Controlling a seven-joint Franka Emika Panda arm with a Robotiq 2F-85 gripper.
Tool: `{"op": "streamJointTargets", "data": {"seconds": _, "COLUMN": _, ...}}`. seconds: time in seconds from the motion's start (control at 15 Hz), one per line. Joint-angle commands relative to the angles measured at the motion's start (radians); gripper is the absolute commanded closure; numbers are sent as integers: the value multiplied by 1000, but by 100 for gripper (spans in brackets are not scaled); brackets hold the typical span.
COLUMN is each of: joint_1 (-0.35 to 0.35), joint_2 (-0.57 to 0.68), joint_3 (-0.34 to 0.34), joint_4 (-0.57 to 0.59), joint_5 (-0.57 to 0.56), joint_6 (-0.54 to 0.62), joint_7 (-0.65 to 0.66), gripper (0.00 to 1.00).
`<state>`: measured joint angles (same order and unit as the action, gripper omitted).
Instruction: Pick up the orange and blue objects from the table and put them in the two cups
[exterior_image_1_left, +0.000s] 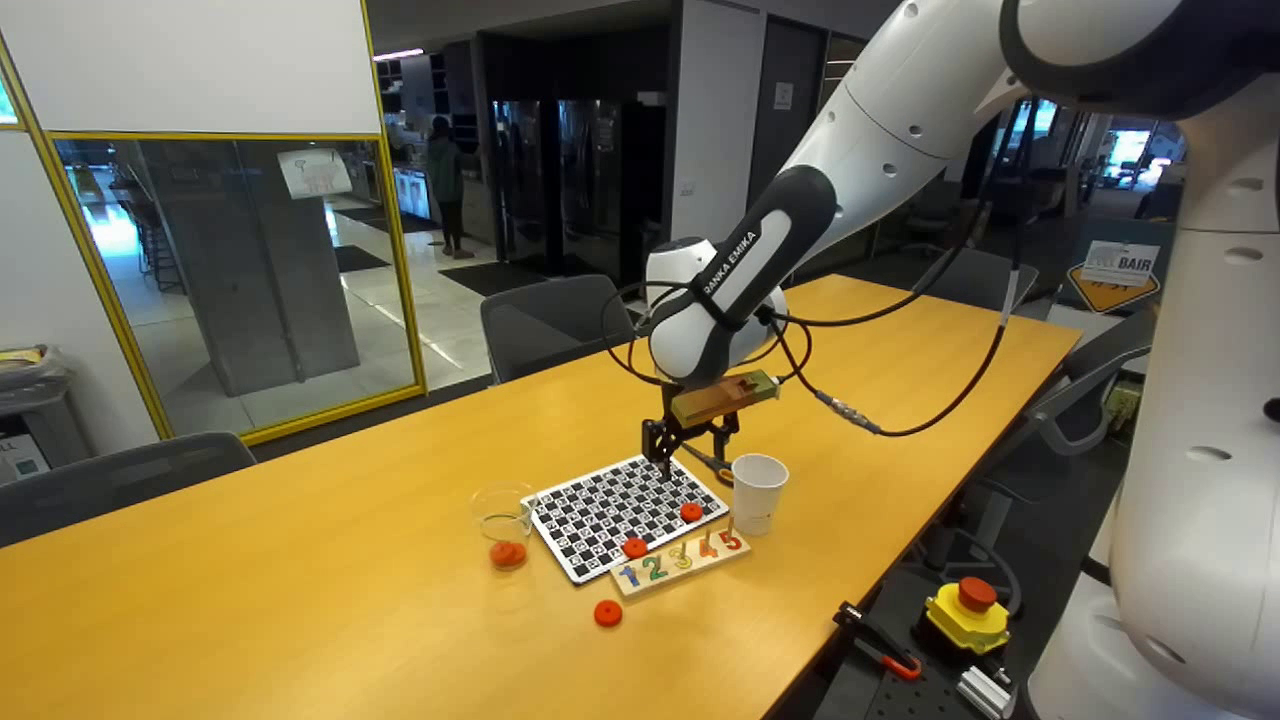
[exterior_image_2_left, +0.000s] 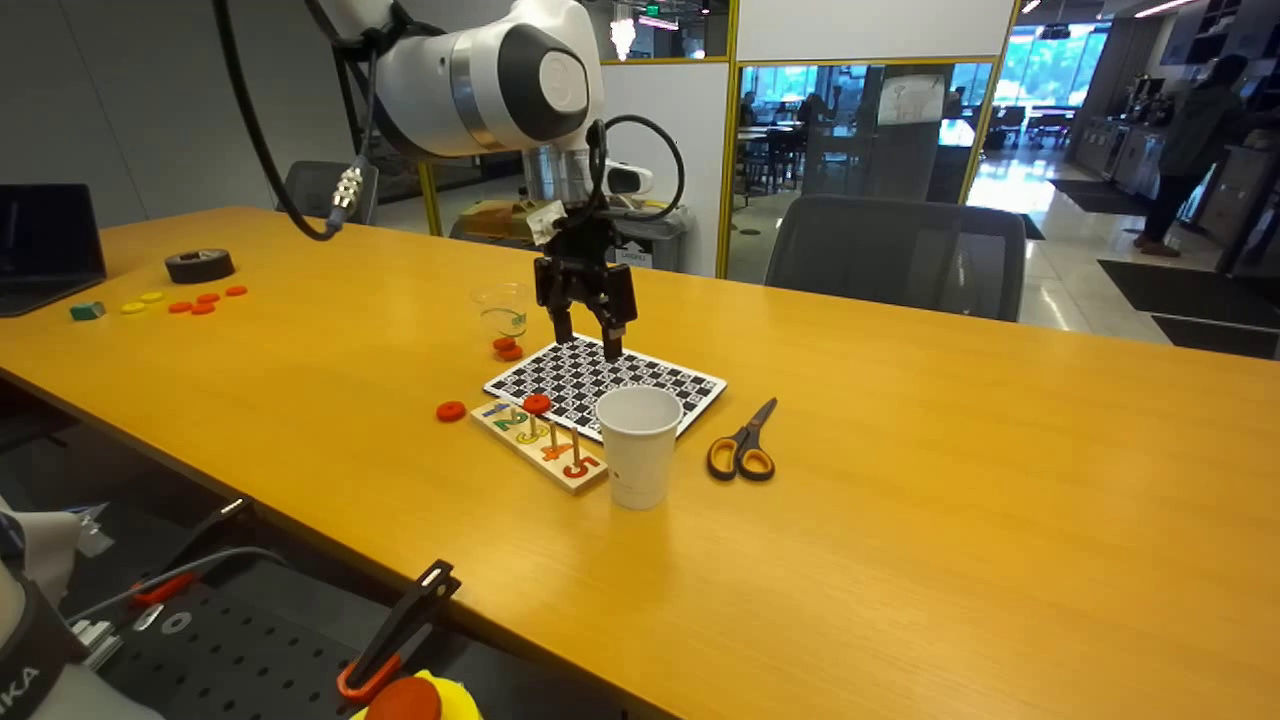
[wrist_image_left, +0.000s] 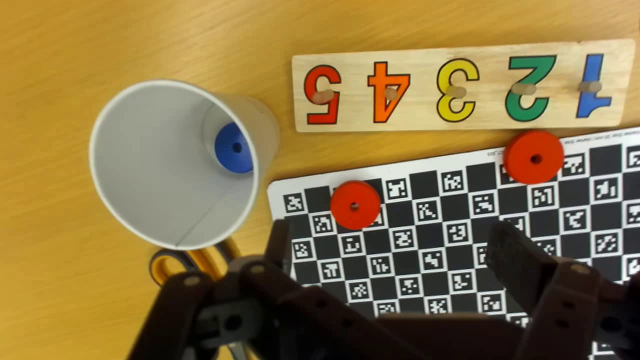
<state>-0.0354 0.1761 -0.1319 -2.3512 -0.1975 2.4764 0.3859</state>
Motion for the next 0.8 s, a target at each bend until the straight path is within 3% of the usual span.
{"op": "streamJointTargets", "data": {"seconds": 0.0, "joint_1": -31, "joint_2": -3, "joint_3": 34, "joint_4": -39, "joint_5": 88, "joint_6": 94, "joint_7": -228, "gripper": 0}}
{"op": "streamJointTargets", "data": {"seconds": 0.33, "joint_1": -71, "joint_2": 52, "joint_3": 55, "joint_4": -61, "joint_5": 235, "joint_6": 170, "joint_7": -443, "gripper": 0}}
{"op": "streamJointTargets", "data": {"seconds": 0.73, "joint_1": -59, "joint_2": 137, "joint_3": 42, "joint_4": -43, "joint_5": 187, "joint_6": 212, "joint_7": -454, "gripper": 0}}
